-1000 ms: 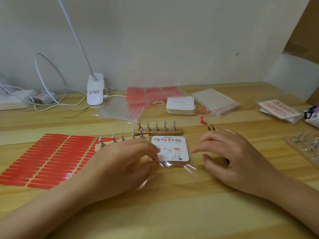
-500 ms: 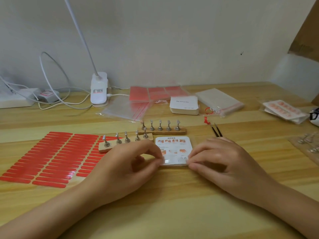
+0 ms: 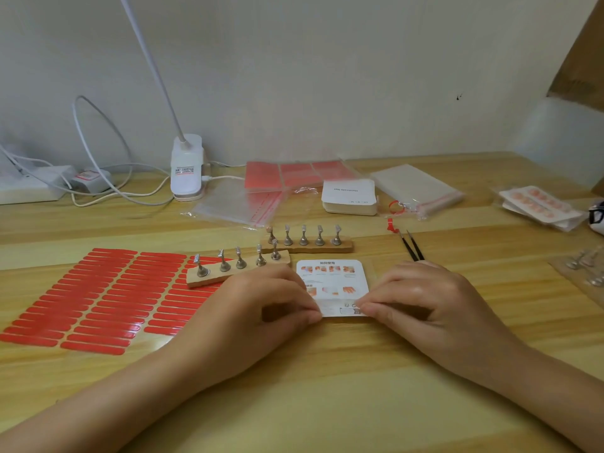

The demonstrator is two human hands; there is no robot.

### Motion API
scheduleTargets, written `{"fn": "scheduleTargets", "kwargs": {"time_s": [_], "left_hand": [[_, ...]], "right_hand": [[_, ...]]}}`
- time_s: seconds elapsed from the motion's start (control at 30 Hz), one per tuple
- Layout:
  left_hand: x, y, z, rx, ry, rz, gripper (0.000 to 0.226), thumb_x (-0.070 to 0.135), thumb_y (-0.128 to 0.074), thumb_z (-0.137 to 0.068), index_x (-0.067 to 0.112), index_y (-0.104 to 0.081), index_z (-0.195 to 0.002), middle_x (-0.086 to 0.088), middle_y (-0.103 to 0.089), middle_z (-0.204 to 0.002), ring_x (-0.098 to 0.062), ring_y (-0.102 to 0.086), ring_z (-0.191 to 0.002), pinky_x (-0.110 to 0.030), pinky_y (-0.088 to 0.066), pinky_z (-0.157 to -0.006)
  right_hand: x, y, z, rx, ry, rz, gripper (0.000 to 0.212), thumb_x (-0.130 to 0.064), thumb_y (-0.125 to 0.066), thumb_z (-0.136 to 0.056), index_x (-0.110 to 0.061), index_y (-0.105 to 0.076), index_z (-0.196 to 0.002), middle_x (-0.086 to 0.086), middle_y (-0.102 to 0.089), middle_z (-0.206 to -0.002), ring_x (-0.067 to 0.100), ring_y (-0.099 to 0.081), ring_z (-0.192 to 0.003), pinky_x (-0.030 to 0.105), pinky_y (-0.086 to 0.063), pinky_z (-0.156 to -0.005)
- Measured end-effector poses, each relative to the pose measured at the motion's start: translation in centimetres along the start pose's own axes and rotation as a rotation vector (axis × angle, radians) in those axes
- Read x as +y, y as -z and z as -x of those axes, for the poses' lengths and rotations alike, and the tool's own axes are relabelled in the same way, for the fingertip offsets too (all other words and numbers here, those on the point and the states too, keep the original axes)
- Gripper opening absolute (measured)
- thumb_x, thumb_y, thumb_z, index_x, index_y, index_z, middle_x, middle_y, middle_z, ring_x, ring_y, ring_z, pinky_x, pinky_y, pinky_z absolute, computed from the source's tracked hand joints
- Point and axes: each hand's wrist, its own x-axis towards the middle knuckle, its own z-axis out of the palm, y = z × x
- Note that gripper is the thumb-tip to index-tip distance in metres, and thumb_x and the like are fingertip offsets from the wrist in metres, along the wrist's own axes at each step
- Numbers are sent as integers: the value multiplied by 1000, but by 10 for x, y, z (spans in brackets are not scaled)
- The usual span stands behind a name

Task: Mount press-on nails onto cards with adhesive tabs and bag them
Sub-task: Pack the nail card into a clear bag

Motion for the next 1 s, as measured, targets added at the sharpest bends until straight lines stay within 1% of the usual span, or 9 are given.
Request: {"fn": "scheduleTargets", "kwargs": {"time_s": [0.07,0.13,0.33,0.4,0.47,0.63,0.77,0.9,1.0], "left_hand": [[0,1,-1,-11,26,33,10,30,-67,-79,24,-74,-82,13,-64,-78,-3,-60,-72,-18,-46,-59],[0,2,-2,-26,56,69,10,34,-67,-80,26,-74,-81,14,-65,-75,-5,-61,-71,-21,-47,-60],[1,1,-4,-12,135,152,16,39,-62,-73,27,-72,-76,17,-67,-76,-1,-61,-70,-10,-42,-61],[1,1,-5,-17,145,163,18,39,-62,-73,25,-73,-77,18,-68,-76,2,-62,-70,-8,-42,-62],[1,2,-6,-25,155,171,18,39,-62,-72,26,-73,-77,19,-68,-77,3,-62,-71,-8,-42,-63],[3,3,-7,-35,193,203,11,45,-61,-70,37,-69,-74,23,-68,-77,5,-62,-72,-7,-43,-62],[5,4,-8,-15,227,210,16,48,-59,-68,36,-69,-69,25,-65,-65,8,-58,-61,-5,-38,-55],[8,3,-10,-10,237,182,13,43,-60,-72,34,-69,-68,27,-62,-58,9,-55,-57,-5,-36,-52],[8,2,-12,-25,248,146,12,32,-65,-80,32,-70,-68,25,-63,-59,7,-56,-58,-6,-37,-53]], "right_hand": [[0,0,-1,8,-11,-10,23,-34,-56,-83,-20,-74,-81,-15,-65,-76,-1,-57,-71,21,-39,-69],[-1,0,-1,16,-26,-26,23,-36,-57,-82,-21,-74,-82,-16,-66,-75,-1,-57,-69,20,-39,-69],[-2,3,-1,7,-89,-136,27,-43,-67,-70,-20,-73,-83,-18,-61,-74,0,-57,-72,13,-40,-72],[-2,3,-1,-17,-110,-162,22,-37,-74,-68,-18,-73,-79,-16,-61,-75,3,-58,-72,12,-42,-70],[-1,3,-2,-12,-129,-177,11,-28,-70,-72,-18,-73,-73,-13,-64,-73,4,-59,-70,13,-43,-68],[-1,2,0,31,-158,-108,16,-27,-64,-78,-16,-73,-71,-11,-66,-68,4,-59,-66,16,-41,-68],[-1,1,1,55,-173,-34,16,-23,-63,-80,-16,-72,-70,-8,-66,-64,6,-59,-63,19,-41,-69],[-3,0,1,57,-230,-32,18,-26,-61,-80,-17,-72,-67,-8,-66,-62,8,-59,-63,16,-40,-68],[-5,1,-1,80,-299,-86,10,-20,-66,-81,-21,-74,-75,-14,-67,-66,-1,-60,-68,7,-41,-64]]}}
